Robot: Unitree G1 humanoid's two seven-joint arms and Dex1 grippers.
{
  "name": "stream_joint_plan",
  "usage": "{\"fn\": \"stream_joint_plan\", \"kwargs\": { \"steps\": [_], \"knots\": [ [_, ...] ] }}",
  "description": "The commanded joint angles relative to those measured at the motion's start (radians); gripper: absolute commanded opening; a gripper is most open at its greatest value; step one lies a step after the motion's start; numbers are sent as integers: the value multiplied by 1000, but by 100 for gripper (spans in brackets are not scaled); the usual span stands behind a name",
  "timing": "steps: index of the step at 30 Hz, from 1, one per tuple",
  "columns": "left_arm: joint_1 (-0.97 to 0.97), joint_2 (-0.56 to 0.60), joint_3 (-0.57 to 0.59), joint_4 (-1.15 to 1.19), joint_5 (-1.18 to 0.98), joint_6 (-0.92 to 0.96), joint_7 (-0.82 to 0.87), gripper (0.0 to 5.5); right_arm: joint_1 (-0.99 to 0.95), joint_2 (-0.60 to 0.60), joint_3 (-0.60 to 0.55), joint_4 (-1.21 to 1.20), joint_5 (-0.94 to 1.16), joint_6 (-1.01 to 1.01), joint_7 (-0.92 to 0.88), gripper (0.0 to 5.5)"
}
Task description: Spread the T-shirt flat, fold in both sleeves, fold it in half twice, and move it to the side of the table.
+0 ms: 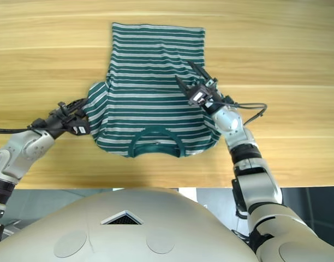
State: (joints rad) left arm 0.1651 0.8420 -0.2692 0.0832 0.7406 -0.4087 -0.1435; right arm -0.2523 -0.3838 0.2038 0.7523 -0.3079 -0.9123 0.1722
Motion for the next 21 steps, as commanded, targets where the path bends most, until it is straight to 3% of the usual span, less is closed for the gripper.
{"fn": "stream_joint_plan", "kwargs": {
  "steps": [1,10,21],
  "knots": [
    [85,-23,-89,77,26,25,-80,65,9,-21,-11,-7,6,12,1,261],
    [103,-56,-79,88,-10,42,-25,5,22,-36,-19,-12,16,10,4,261],
    [52,-142,-115,98,-77,-63,30,4,48,-49,-28,-26,20,12,-3,261]
  ]
}}
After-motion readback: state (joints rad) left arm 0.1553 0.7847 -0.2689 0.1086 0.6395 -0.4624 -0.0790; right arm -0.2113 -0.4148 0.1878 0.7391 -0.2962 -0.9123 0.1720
